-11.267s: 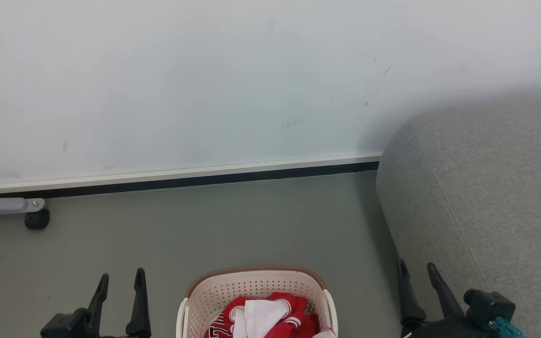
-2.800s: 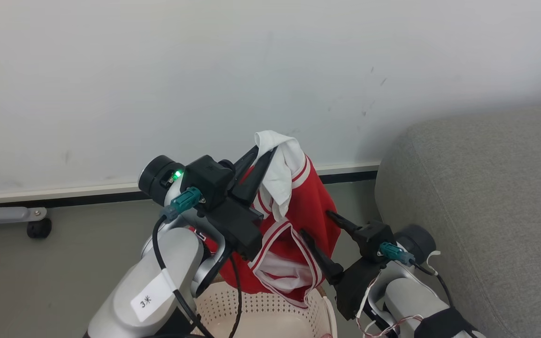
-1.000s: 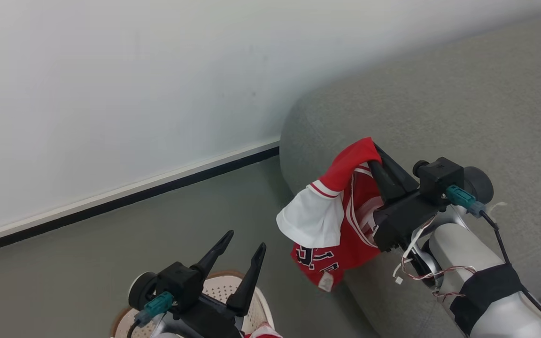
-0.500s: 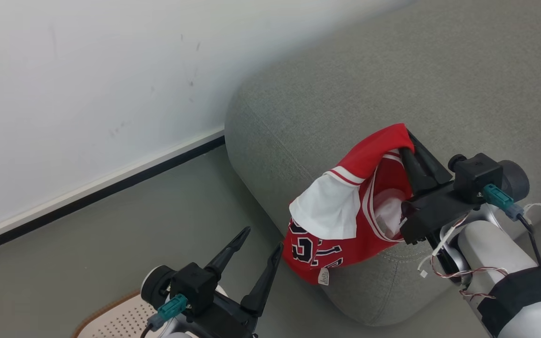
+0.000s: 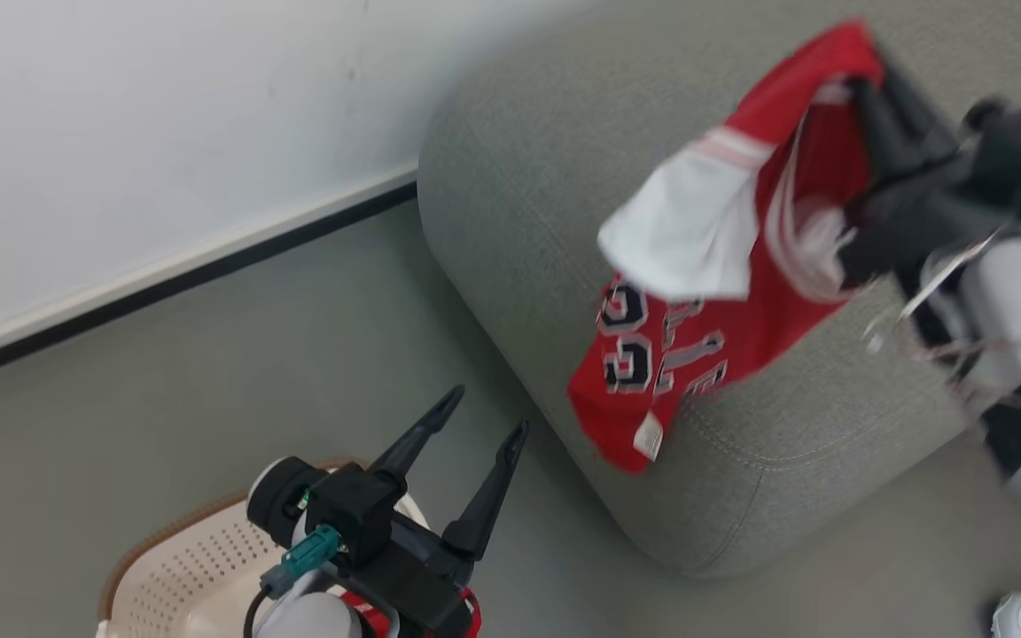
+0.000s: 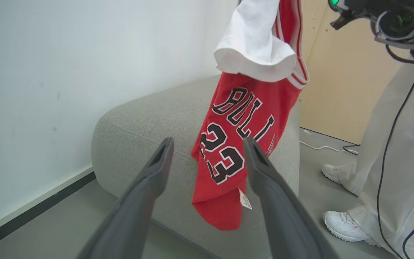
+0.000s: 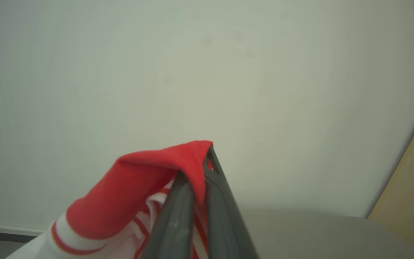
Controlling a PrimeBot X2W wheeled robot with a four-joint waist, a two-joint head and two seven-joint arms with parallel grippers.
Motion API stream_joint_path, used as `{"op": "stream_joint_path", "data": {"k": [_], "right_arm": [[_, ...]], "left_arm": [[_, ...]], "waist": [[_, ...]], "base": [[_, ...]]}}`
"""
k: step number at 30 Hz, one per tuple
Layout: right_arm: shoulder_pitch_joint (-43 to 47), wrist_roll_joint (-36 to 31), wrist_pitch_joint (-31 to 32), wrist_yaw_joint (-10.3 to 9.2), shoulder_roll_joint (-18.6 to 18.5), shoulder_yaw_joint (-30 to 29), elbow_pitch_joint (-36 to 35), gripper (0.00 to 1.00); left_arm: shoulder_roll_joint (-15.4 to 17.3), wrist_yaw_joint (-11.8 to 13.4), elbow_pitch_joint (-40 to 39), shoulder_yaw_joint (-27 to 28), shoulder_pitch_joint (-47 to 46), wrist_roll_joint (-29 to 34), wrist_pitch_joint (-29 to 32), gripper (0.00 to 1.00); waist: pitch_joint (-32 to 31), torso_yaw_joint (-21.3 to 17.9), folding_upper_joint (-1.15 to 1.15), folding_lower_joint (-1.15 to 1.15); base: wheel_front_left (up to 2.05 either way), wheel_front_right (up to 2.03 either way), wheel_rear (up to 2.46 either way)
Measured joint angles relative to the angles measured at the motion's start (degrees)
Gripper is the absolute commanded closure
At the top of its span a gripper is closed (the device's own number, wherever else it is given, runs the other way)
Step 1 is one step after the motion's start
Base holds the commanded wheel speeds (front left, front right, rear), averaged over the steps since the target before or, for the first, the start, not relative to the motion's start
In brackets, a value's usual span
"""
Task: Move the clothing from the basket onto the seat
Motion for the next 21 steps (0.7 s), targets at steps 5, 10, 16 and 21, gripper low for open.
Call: {"op": "stream_joint_path", "data": {"k": [5, 10, 16, 21], "right_arm": [[-9.2, 1.3, 0.6, 0.96, -2.1, -3.8, 4.2, 1.00], [-17.6, 2.8, 1.7, 1.15, -5.8, -7.7, 9.2, 1.00], [-23.5, 3.5, 2.7, 0.65, -10.1, -11.5, 14.6, 1.00], [-26.6, 3.7, 3.0, 0.05, -12.4, -13.1, 18.3, 1.00]], "left_arm": [[1.2, 0.3, -1.8, 0.6, -1.4, 0.6, 1.2, 0.00], [1.9, 0.5, -3.8, 0.9, -3.6, 2.0, 2.2, 0.00], [2.9, 0.6, -6.4, 1.2, -6.3, 2.7, 3.4, 0.00], [3.3, 0.6, -8.4, 1.2, -7.6, 3.3, 4.3, 0.00]], "waist": [[3.0, 1.2, 0.00, 0.00], [6.3, 2.7, 0.00, 0.00], [10.5, 4.9, 0.00, 0.00], [13.8, 6.9, 0.00, 0.00]], "base": [[0.00, 0.00, 0.00], [0.00, 0.00, 0.00], [0.00, 0.00, 0.00], [0.00, 0.00, 0.00]]}}
